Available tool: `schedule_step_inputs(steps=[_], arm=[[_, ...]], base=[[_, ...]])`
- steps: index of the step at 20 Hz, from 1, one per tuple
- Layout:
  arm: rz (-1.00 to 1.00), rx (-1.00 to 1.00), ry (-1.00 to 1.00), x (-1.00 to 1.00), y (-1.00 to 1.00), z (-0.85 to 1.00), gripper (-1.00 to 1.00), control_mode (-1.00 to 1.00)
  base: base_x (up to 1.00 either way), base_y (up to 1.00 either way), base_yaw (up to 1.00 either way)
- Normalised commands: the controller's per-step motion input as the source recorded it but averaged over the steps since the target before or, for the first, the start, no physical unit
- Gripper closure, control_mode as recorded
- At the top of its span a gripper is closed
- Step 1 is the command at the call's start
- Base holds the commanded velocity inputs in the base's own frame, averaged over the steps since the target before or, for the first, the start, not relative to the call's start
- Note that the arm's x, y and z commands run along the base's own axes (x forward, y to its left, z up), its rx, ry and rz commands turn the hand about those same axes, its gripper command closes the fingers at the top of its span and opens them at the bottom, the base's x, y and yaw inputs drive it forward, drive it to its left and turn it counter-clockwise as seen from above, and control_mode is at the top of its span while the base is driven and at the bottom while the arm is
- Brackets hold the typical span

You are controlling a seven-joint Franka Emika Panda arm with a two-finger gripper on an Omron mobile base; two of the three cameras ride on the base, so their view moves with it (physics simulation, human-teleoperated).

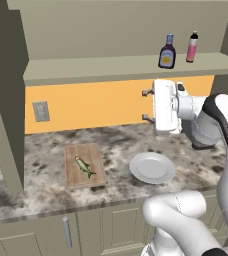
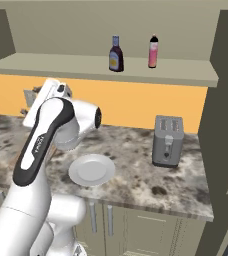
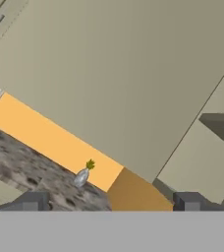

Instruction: Pick the fish from the plate and place it on the cutting board. Then pick the condiment bottle from the cabinet and place it next to the cutting board.

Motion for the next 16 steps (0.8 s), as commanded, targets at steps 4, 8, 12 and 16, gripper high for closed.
schedule_step_inputs(steps=[4, 8, 12, 16], arm=[[-0.09, 0.0, 0.01, 0.0, -0.16, 0.39, -1.0, -1.0], [-0.1, 0.0, 0.0, 0.0, -0.18, 0.37, -1.0, -1.0], [-0.09, 0.01, 0.0, 0.0, -0.19, 0.34, -1.0, -1.0], [-0.09, 0.04, 0.01, 0.05, -0.17, 0.12, -1.0, -1.0]], base=[[0.0, 0.0, 0.0], [0.0, 0.0, 0.0], [0.0, 0.0, 0.0], [0.0, 0.0, 0.0]])
